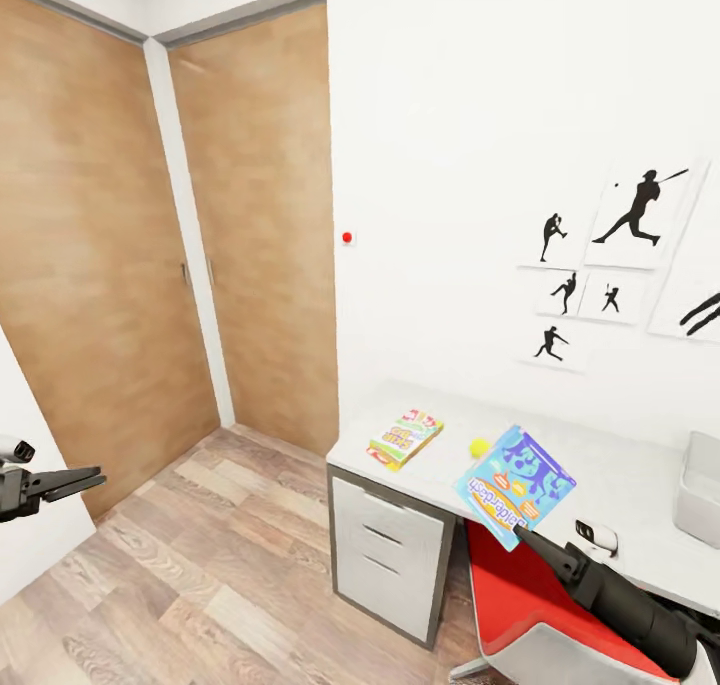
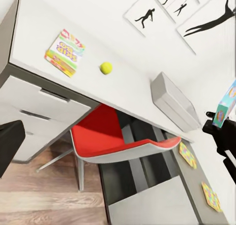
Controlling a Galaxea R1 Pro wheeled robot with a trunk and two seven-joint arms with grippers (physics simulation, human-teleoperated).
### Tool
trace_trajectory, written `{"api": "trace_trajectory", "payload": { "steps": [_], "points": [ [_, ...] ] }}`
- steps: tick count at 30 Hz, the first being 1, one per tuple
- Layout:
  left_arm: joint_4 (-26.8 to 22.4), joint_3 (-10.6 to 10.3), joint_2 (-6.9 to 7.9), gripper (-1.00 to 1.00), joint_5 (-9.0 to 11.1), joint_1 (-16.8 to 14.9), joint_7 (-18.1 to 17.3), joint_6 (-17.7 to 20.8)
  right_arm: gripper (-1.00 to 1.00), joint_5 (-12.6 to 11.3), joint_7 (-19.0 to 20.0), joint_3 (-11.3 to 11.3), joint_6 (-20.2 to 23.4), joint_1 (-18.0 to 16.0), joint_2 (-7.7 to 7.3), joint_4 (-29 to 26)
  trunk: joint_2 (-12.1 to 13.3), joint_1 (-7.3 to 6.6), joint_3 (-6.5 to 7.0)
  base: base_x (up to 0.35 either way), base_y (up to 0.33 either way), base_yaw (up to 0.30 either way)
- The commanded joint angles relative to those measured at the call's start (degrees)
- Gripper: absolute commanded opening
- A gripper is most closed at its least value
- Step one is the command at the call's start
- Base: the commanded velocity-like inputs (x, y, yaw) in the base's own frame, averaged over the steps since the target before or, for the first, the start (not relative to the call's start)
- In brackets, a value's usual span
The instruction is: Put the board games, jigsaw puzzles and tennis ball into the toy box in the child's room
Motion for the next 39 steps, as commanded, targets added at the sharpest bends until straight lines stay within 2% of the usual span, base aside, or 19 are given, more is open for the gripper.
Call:
{"api": "trace_trajectory", "payload": {
  "steps": [1, 24, 39],
  "points": [
    [-0.01, 0.01, 0.02, 1.00, -0.03, 0.02, -0.23, 0.61, -1.00, -0.14, 0.11, -0.01, 0.55, -0.03, 0.00, 0.02, -0.04, 0.02, 0.02, 0.000, 0.000, -0.269],
    [-0.01, 0.01, -0.05, 1.00, -0.03, 0.02, -0.23, 0.61, -1.00, -0.21, 0.12, -0.04, 0.58, -0.03, -0.09, 0.15, -0.04, 0.02, 1.08, 0.019, 0.015, -0.268],
    [-0.01, 0.03, -0.49, 1.00, -0.03, 0.02, -0.23, 0.31, -1.00, -0.24, 0.11, -0.10, 0.58, -0.03, -0.21, 0.34, -0.04, 0.02, 1.70, 0.256, 0.128, -0.268]
  ]
}}
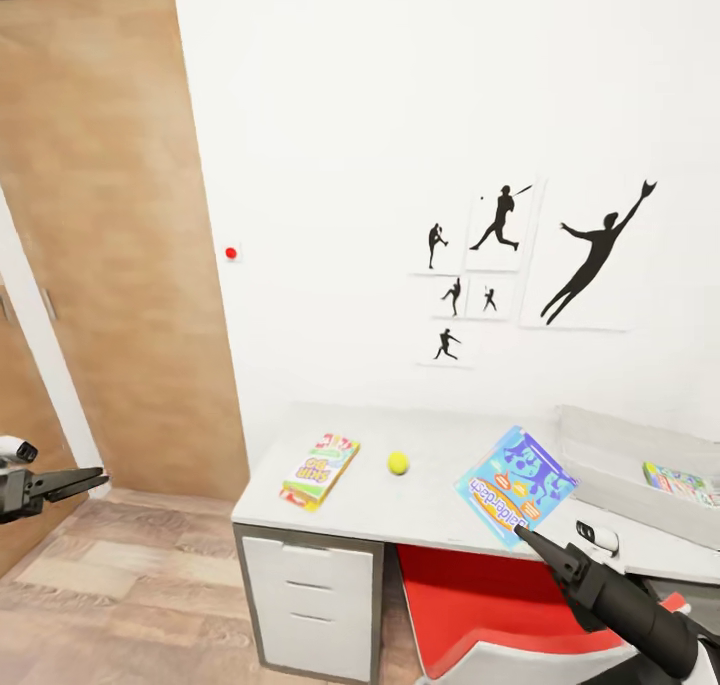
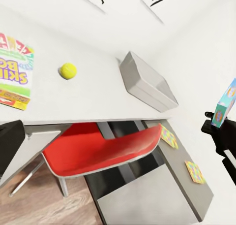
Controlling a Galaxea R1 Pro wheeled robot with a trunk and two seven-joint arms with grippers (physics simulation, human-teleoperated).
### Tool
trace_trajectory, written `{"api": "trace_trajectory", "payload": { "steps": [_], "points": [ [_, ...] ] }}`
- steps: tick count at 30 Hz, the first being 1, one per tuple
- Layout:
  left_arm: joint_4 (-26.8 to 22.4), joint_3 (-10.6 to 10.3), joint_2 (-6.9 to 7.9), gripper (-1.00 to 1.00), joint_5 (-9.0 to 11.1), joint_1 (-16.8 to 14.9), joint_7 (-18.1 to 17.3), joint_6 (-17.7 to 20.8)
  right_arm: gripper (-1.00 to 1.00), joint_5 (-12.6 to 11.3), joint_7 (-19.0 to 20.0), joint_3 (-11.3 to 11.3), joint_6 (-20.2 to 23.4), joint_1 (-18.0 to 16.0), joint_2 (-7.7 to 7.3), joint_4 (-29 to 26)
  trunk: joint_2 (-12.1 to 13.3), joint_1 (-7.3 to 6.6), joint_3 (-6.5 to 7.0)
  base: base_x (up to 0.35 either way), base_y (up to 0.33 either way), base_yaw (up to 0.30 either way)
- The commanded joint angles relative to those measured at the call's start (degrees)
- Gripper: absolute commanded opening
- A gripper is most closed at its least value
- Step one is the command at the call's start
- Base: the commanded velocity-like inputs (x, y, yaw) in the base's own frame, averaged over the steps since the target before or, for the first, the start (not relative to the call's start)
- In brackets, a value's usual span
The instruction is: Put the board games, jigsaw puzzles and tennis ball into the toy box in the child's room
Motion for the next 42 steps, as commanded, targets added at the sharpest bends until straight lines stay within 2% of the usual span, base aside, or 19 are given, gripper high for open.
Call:
{"api": "trace_trajectory", "payload": {
  "steps": [1, 13, 42],
  "points": [
    [0.00, 0.01, 0.02, 1.00, -0.02, 0.01, -0.23, 0.60, -1.00, -0.15, 0.13, -0.01, 0.55, -0.03, -0.01, 0.02, -0.03, 0.06, 0.02, 0.321, 0.051, -0.268],
    [0.00, 0.07, 0.06, 1.00, -0.02, 0.01, -0.23, 0.51, -1.00, -0.25, 0.14, -0.02, 0.55, -0.03, -0.11, 0.14, -0.03, 0.06, 0.45, 0.235, -0.095, -0.268],
    [0.00, 0.00, 0.03, 1.00, -0.02, 0.01, -0.23, 0.46, -1.00, -0.25, 0.13, -0.02, 0.64, -0.03, -0.18, 0.14, -0.03, 0.06, 1.48, 0.030, -0.032, -0.267]
  ]
}}
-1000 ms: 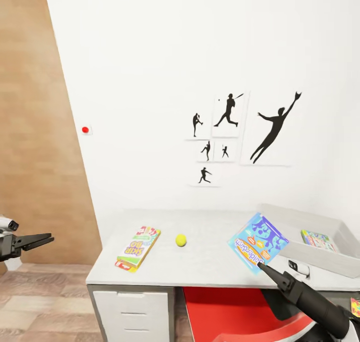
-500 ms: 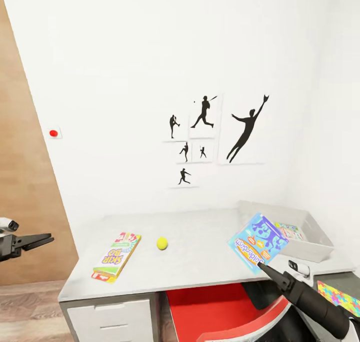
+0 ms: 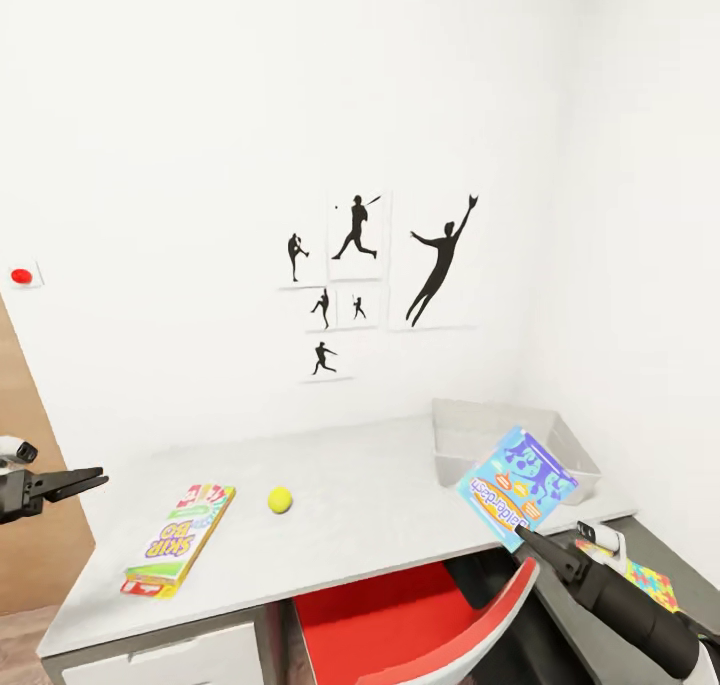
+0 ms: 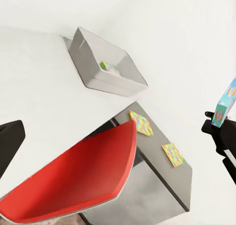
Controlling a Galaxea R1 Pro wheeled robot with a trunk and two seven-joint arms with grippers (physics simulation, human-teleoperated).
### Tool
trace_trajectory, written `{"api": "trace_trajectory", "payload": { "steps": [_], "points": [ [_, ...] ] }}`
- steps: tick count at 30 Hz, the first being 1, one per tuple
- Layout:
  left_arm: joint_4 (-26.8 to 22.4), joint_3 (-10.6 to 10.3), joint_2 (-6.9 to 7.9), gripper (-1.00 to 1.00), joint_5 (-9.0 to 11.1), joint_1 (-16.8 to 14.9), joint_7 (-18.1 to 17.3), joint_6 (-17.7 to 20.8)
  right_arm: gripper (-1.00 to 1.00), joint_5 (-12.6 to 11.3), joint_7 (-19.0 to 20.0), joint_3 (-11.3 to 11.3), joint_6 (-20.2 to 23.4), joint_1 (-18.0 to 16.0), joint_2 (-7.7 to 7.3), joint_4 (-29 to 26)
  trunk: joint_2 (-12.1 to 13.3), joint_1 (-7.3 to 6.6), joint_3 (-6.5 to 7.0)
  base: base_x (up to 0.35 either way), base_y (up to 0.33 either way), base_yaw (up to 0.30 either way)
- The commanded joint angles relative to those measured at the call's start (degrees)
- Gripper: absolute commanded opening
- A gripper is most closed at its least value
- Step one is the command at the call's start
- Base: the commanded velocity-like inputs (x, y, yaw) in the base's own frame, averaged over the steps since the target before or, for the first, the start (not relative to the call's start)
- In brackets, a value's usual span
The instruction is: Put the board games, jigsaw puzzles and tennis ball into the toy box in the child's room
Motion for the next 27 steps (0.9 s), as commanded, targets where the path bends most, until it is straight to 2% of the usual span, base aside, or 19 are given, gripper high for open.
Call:
{"api": "trace_trajectory", "payload": {
  "steps": [1, 8, 15, 19, 27],
  "points": [
    [-0.02, 0.01, -0.02, 1.00, -0.04, 0.01, -0.23, 0.61, -1.00, -0.16, 0.13, -0.01, 0.55, -0.03, 0.01, 0.04, -0.04, 0.04, 0.00, 0.180, -0.202, -0.214],
    [-0.02, 0.01, -0.08, 1.00, -0.04, 0.01, -0.23, 0.61, -1.00, -0.15, 0.12, -0.01, 0.55, -0.03, 0.12, -0.11, -0.04, 0.04, 0.09, 0.194, -0.146, -0.096],
    [-0.02, 0.01, -0.09, 1.00, -0.04, 0.01, -0.23, 0.61, -1.00, -0.15, 0.10, -0.17, 0.55, -0.03, 0.20, -0.08, -0.04, 0.04, -0.13, 0.063, -0.026, -0.015],
    [-0.02, 0.00, -0.16, 1.00, -0.04, 0.01, -0.23, 0.61, -1.00, -0.15, 0.10, -1.65, 1.53, -0.03, 0.26, 0.02, -0.04, 0.04, -0.46, 0.139, -0.004, -0.002],
    [-0.02, -0.01, -0.53, 1.00, -0.04, 0.01, -0.23, 0.64, -1.00, -0.10, 0.04, -2.35, 2.10, -0.03, 0.39, 0.09, -0.04, 0.04, -0.86, 0.113, -0.016, 0.000]
  ]
}}
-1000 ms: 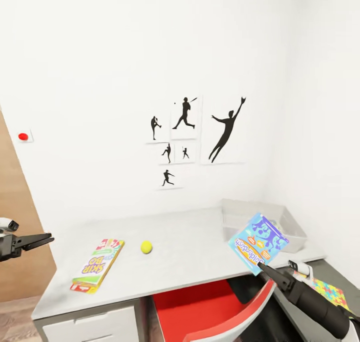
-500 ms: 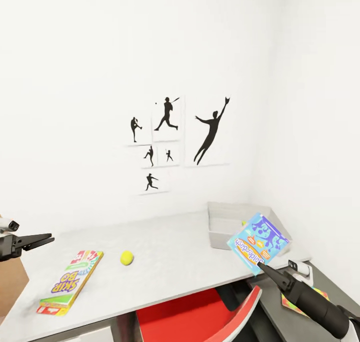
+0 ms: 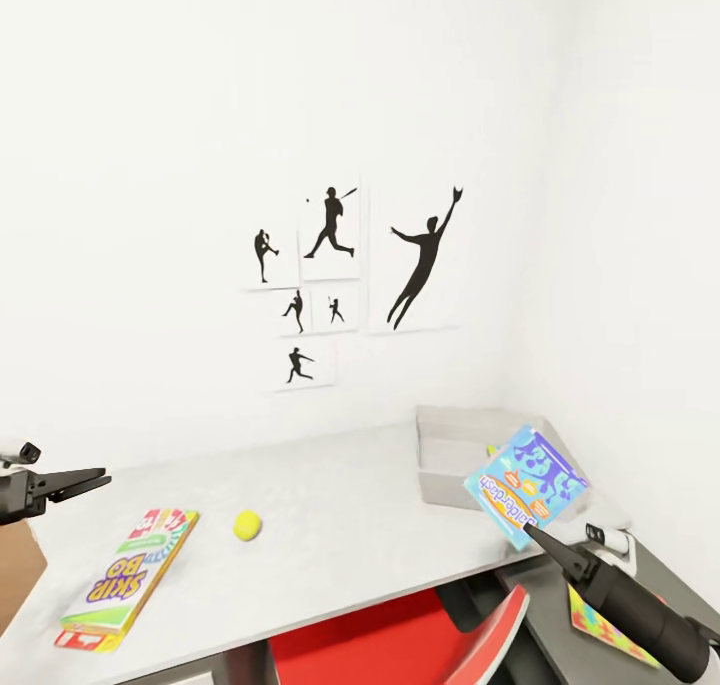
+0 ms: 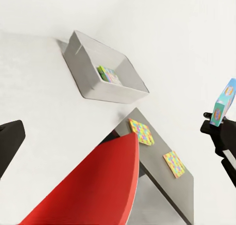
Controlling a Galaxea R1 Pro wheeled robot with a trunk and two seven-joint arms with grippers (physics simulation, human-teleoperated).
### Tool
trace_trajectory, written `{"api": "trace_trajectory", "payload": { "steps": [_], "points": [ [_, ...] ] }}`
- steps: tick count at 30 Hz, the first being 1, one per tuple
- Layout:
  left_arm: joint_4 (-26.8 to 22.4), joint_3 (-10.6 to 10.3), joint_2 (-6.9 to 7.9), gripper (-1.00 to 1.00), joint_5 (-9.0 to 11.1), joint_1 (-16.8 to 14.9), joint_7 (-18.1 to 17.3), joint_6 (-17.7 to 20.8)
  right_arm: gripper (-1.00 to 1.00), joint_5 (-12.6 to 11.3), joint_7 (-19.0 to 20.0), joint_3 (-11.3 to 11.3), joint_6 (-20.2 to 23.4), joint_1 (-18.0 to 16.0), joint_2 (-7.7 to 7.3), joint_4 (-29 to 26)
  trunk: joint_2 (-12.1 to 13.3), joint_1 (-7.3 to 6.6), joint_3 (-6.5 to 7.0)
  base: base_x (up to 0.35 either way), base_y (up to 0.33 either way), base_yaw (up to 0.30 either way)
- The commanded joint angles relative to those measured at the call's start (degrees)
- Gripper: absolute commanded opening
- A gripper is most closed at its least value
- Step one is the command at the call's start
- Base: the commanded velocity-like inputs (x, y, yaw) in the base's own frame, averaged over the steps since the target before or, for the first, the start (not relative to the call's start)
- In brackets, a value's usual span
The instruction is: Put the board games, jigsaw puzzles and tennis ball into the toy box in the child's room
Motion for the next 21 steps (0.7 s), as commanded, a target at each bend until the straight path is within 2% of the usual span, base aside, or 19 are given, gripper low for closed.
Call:
{"api": "trace_trajectory", "payload": {
  "steps": [1, 9, 21],
  "points": [
    [0.01, -0.02, -0.01, 1.00, -0.04, -0.02, -0.24, 0.60, -1.00, -0.13, 0.10, -0.05, 0.50, -0.02, -0.01, 0.02, -0.04, 0.04, -0.03, 0.133, -0.004, 0.000],
    [0.01, -0.01, -0.07, 1.00, -0.04, -0.02, -0.24, 0.58, -1.00, -0.10, 0.00, -0.12, 0.04, -0.02, 0.07, 0.12, -0.04, 0.04, -0.06, 0.133, -0.001, 0.000],
    [0.01, 0.01, -0.08, 1.00, -0.04, -0.02, -0.24, 0.58, -1.00, -0.10, -0.01, -0.15, -0.06, -0.02, 0.08, 0.14, -0.04, 0.04, -0.06, 0.226, 0.002, 0.000]
  ]
}}
